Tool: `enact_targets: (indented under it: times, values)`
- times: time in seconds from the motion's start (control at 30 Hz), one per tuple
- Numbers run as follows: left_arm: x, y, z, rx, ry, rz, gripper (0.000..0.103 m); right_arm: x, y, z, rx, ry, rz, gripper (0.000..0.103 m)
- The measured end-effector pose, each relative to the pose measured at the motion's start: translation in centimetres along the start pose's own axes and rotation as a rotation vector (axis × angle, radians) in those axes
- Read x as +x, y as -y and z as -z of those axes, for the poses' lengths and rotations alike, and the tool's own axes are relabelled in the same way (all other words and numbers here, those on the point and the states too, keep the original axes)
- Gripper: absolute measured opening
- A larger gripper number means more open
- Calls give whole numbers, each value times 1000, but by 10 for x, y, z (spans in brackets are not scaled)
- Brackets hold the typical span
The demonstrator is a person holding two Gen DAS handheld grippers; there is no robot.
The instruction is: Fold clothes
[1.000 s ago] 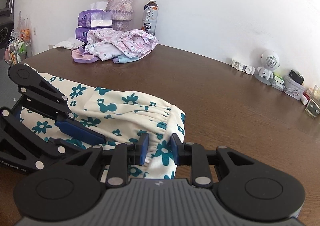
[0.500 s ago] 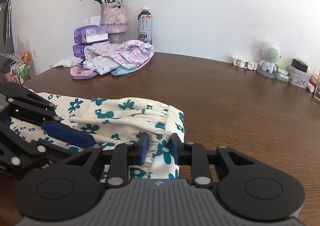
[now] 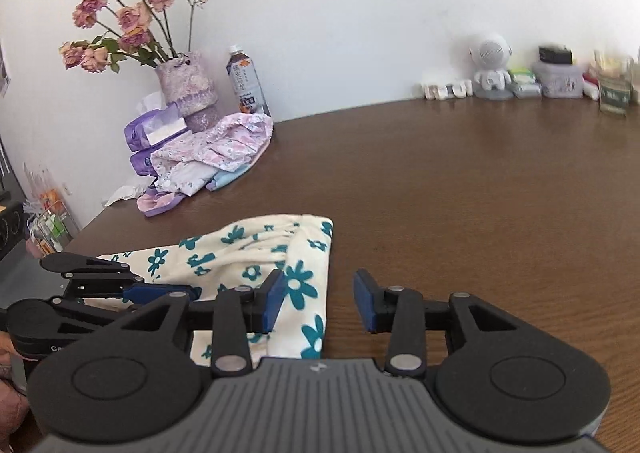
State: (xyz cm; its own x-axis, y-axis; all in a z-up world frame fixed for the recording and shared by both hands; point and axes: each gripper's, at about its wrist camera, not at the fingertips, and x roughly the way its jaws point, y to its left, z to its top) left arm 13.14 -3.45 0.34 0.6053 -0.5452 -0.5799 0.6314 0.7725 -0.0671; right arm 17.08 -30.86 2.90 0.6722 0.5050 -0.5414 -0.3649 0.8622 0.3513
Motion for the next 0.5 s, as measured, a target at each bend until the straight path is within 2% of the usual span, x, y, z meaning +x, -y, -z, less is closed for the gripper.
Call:
enact_targets:
  times: [0.13, 0.3, 0.5]
  values:
    - [0, 1, 1, 4, -3, 0, 22, 12, 10, -1, 83, -30, -89, 39]
    - [0, 0, 1, -1, -2, 4, 22, 31, 16, -4, 167, -68, -116, 39]
    - [0, -2, 1, -4, -3, 6, 22, 31, 22, 4, 240, -85, -142, 37]
